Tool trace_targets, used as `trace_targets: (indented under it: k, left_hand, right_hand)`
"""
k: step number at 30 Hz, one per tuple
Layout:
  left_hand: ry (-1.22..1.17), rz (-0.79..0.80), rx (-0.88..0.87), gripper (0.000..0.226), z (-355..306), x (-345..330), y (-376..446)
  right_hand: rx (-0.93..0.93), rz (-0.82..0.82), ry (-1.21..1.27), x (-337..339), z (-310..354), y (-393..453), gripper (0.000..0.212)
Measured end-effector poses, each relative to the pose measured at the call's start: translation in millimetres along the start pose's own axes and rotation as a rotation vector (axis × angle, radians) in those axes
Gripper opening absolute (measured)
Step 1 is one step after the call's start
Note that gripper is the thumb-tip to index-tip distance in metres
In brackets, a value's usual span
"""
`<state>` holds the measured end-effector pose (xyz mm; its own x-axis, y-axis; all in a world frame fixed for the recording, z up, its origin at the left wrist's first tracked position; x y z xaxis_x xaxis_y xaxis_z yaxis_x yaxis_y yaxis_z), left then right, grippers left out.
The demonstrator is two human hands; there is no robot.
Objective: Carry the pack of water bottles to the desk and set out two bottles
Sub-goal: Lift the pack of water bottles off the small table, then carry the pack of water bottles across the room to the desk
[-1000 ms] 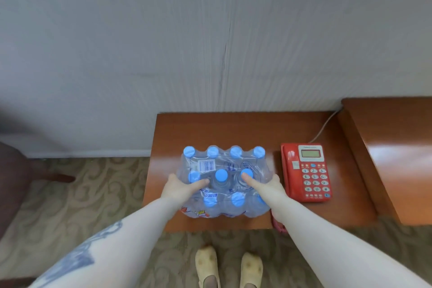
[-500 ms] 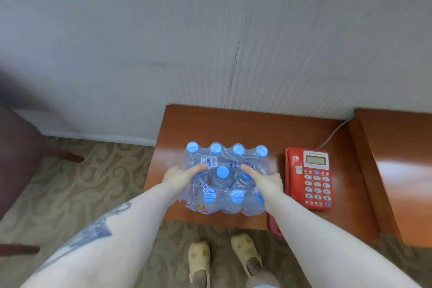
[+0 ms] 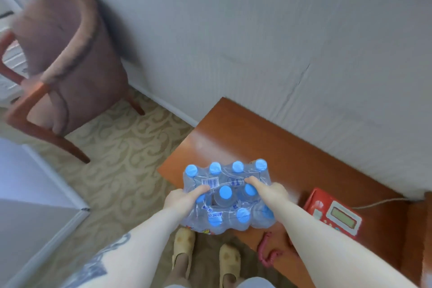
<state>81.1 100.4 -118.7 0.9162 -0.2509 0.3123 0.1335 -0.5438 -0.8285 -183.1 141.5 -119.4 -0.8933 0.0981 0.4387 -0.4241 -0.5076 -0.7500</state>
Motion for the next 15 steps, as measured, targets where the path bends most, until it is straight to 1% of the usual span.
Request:
trace_targets:
  k: [4, 7, 9, 12, 15]
  left_hand:
    - [-0.175, -0.021, 0.067, 0.056, 44, -3, -26]
    - [-0.3, -0.072, 0.111, 0.057, 73, 2, -39]
    - [-0.383, -0.092, 0.139, 0.058, 91, 11, -47]
    - [-0.472, -0.139, 0.169, 0.058, 114, 31, -54]
    - [-0.619, -0.235, 0.222, 0.059, 157, 58, -64]
  right_hand:
    - [0.059, 0.091, -0.19, -4, 11, -2, 0.071]
    - [0.111, 0.152, -0.281, -18, 24, -6, 0.071]
    - [0.158, 0.171, -0.369, -34, 27, -17, 0.074]
    - [0.23, 0.149, -0.438, -55, 25, -30, 0.083]
    - [0.28, 0.164, -0.417, -89, 22, -50, 0.088]
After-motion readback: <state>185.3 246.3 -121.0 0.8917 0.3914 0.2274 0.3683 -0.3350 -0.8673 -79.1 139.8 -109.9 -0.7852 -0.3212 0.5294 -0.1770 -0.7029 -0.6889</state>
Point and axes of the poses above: each hand's wrist, its own y-axis towards the middle knuckle, its own x-axis out of the back of the hand, z = x × y, the point moved 6 cm from there along y, towards the middle knuckle, and after that the axes turned 3 degrees about x, right-handed, at the moved point
